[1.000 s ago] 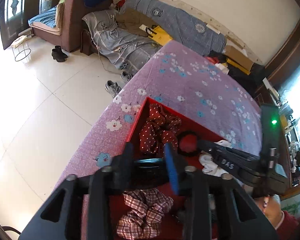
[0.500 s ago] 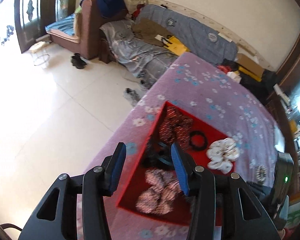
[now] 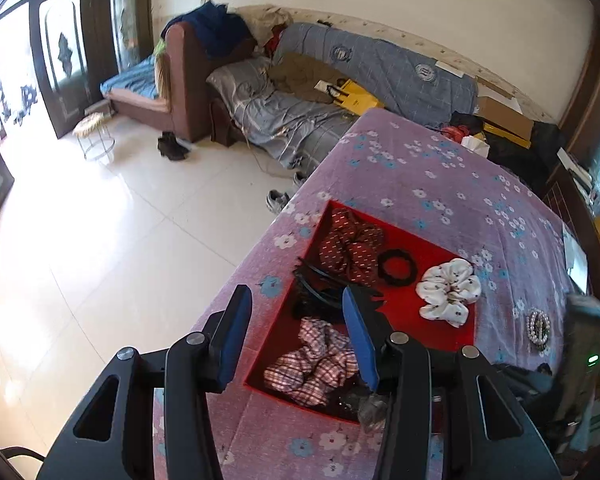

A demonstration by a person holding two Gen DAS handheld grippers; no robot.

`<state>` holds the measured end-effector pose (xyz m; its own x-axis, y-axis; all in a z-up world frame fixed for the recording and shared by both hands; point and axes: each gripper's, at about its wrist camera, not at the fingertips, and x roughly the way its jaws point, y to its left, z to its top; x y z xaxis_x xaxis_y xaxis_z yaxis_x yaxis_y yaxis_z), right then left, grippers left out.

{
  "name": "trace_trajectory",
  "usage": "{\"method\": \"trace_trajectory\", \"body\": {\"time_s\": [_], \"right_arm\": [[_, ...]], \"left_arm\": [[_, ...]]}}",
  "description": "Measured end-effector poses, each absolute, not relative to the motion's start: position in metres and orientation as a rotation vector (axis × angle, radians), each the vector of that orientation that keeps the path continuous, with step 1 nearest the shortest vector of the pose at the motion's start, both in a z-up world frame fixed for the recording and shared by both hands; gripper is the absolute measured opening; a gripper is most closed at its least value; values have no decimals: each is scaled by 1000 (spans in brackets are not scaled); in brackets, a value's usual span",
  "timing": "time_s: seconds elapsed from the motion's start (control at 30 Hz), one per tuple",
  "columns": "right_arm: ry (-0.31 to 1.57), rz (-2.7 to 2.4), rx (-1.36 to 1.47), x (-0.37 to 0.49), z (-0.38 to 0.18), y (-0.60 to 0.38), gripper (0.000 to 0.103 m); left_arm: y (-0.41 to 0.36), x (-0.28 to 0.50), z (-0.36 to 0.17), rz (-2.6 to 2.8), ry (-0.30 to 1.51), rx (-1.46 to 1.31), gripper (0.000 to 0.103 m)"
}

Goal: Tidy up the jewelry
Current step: 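Withdraw both tools and move toward the pearl bracelets and second hair tie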

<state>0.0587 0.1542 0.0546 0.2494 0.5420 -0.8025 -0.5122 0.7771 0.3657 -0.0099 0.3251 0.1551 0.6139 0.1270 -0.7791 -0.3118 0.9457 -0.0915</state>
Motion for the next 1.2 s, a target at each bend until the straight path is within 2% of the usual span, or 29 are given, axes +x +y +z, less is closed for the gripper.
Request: {"method": "trace_trajectory", "body": {"time_s": [0.2,0.57,0.73,1.2], "right_arm": [[1054,617,72,42,75,98,37],[1074,322,114,13,76,-30,41],[1055,154,64,4,82,-77,46],[1060,-35,-7,-10,76,-149,48]], "left_arm": [[274,-8,163,211,871,-124,49],[178,-6,162,78,898,-38,52],[144,-11,154,46,918,-21,52],[75,-15,119,-12,1017,-4,52]]}}
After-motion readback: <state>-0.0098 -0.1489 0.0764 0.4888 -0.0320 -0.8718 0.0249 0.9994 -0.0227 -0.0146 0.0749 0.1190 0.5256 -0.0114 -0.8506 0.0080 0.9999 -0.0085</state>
